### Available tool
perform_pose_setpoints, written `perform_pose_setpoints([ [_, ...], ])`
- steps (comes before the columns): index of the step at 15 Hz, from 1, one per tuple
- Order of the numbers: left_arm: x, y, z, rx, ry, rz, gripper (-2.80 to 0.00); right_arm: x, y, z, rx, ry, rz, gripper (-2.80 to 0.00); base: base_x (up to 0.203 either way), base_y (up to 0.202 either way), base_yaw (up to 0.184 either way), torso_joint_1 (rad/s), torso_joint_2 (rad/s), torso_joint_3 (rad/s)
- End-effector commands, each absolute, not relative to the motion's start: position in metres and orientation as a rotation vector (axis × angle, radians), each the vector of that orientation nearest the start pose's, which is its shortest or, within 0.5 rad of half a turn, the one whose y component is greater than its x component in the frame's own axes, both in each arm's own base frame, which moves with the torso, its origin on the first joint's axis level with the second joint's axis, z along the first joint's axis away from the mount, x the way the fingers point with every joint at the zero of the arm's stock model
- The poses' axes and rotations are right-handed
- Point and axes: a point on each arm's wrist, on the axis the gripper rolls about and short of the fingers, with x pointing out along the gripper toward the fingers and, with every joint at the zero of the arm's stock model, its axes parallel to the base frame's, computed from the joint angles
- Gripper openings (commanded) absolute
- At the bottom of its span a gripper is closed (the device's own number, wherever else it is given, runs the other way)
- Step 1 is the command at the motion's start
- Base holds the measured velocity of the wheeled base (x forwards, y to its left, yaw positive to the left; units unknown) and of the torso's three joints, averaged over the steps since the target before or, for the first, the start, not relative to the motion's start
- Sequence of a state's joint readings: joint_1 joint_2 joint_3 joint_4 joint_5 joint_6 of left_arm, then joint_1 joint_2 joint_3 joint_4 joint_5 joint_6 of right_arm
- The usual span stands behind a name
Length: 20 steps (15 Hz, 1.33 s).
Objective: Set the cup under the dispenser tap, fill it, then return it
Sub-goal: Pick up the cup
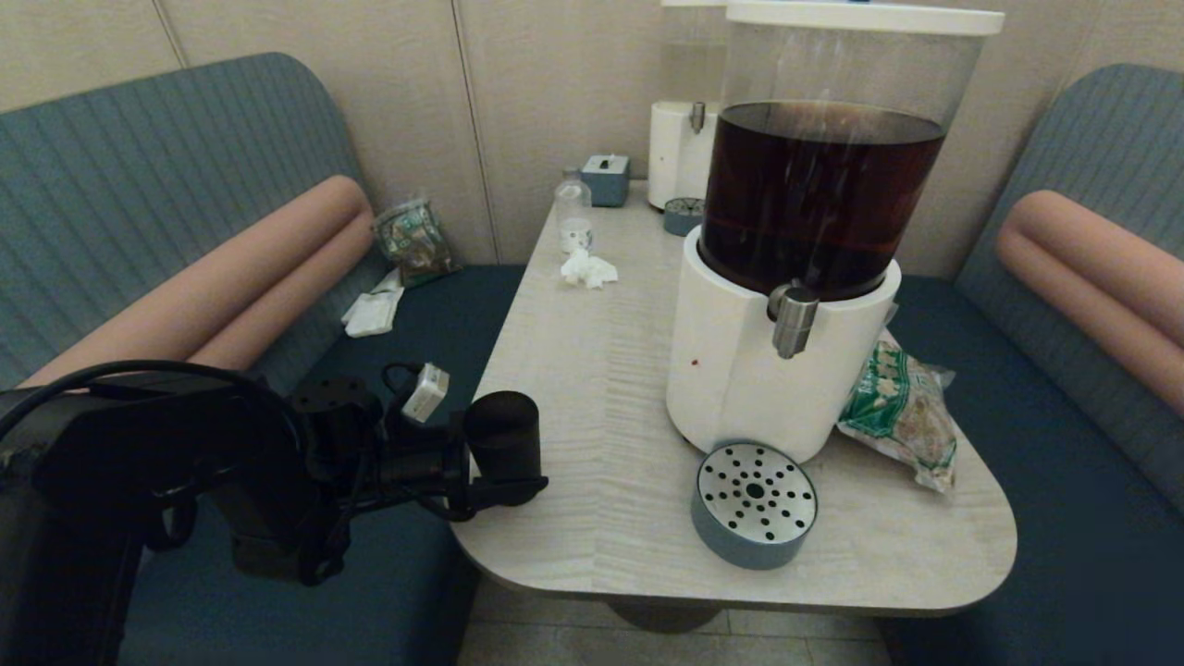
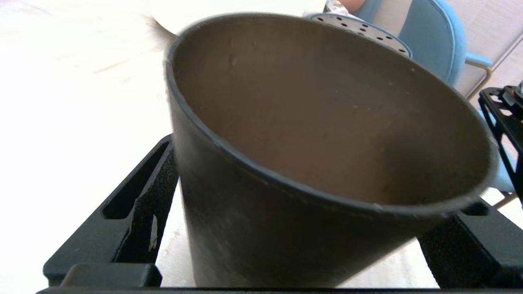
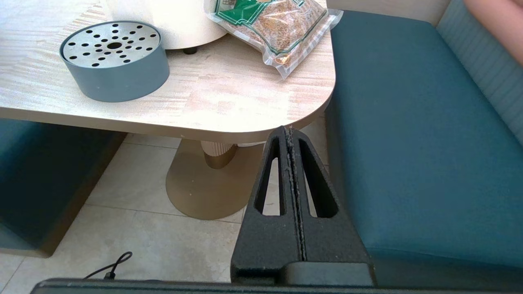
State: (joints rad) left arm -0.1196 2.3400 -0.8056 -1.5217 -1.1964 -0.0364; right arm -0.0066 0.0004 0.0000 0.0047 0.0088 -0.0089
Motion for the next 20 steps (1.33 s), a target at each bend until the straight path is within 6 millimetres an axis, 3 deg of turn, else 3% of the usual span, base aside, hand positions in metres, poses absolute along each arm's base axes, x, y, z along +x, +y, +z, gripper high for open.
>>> perform_pose_setpoints([
  [1,0.374,-0.066,0.046,-0.026,0.018,-1.319,0.00,-0.023,0.000,0.075,-0.009,0.006,0.003,-2.80,0.000,0.000,0.000,0.000,0.00,0.000],
  [2,0.375,-0.066,0.047,-0.029,0.017,-1.302,-2.80,-0.023,0.000,0.075,-0.009,0.006,0.003,-2.80,0.000,0.000,0.000,0.000,0.00,0.000],
  [9,0.372,-0.066,0.048,-0.031,0.020,-1.296,-2.80,-0.023,0.000,0.075,-0.009,0.006,0.003,-2.80,0.000,0.000,0.000,0.000,0.00,0.000],
  [12,0.367,-0.070,0.072,-0.001,-0.033,-1.309,-2.80,-0.023,0.000,0.075,-0.009,0.006,0.003,-2.80,0.000,0.000,0.000,0.000,0.00,0.000],
  [14,0.356,-0.089,0.095,0.017,-0.082,-1.362,-2.80,-0.023,0.000,0.075,-0.009,0.006,0.003,-2.80,0.000,0.000,0.000,0.000,0.00,0.000],
  [20,0.352,-0.166,0.113,-0.004,-0.160,-1.469,-2.80,-0.023,0.000,0.075,-0.009,0.006,0.003,-2.80,0.000,0.000,0.000,0.000,0.00,0.000],
])
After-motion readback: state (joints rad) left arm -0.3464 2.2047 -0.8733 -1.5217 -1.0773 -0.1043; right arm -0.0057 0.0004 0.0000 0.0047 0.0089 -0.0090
